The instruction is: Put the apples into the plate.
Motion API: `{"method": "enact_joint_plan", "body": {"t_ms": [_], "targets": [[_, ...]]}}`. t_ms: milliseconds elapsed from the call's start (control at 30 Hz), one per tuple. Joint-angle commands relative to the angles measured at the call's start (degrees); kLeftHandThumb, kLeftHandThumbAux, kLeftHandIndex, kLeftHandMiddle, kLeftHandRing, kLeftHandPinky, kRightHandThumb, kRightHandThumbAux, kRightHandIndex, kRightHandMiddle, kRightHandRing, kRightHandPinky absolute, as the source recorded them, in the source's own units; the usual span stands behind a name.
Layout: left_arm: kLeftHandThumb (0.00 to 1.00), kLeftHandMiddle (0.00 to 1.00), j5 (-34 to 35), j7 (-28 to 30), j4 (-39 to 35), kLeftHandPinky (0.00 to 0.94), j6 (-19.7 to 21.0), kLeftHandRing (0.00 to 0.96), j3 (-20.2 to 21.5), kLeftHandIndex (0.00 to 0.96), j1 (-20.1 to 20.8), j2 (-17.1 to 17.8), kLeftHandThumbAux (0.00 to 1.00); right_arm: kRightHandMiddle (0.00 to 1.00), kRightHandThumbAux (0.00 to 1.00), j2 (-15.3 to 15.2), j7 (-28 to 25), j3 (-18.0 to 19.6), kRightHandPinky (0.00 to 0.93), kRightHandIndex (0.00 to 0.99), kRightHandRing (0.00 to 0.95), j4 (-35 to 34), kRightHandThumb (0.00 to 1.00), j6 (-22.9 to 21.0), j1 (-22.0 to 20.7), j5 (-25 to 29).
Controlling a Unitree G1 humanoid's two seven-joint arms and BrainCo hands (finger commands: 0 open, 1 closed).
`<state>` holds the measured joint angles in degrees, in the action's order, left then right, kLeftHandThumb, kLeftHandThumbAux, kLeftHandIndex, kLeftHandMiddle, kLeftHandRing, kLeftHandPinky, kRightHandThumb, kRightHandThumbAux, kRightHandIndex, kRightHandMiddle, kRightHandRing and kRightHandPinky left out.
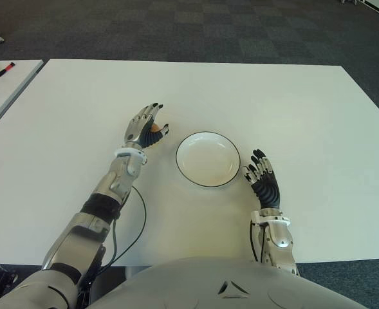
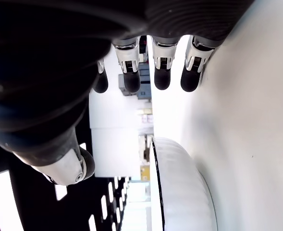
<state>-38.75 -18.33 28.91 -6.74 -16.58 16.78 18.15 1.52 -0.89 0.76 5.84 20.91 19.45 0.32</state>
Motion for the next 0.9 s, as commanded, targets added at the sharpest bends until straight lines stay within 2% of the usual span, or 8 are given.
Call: {"method": "enact_joint_plan", "body": {"t_ms": [33,200,533,900], "targets": [[0.473,0.028,-0.72,-0.81,1.56,0.119,-0.02,0.044,-0.76,0.0,0.65,0.57,0.436,0.013,0.707,-0.21,0.11,-0.04,0.074,0.0,0.015,0.26,0.386,-0.81,0.72,-0.21],[0.446,0.024,-0.96,-0.77,1.56,0.115,0.27,0.04,-1.18,0.0,0.47,0.76,0.44,0.018,0.716,-0.5,-0.04,0.01,0.08,0.0,0.022,0.26,0.39,-0.59,0.87,-0.21],[0.466,0.027,-1.15,-0.49,2.18,0.121,1.11,0.042,-1.58,0.0,0.32,0.75,0.453,0.019,0.73,-0.89,-0.41,-0.18,0.082,0.0,0.024,-0.71,0.374,-0.67,1.65,-0.08],[0.465,0.036,-1.88,-3.06,6.32,0.116,1.42,0.047,-1.97,0.0,1.45,0.71,0.444,0.018,0.722,-1.24,-0.37,-0.23,0.084,0.0,0.024,-1.47,0.367,-0.79,2.41,-0.35]]}}
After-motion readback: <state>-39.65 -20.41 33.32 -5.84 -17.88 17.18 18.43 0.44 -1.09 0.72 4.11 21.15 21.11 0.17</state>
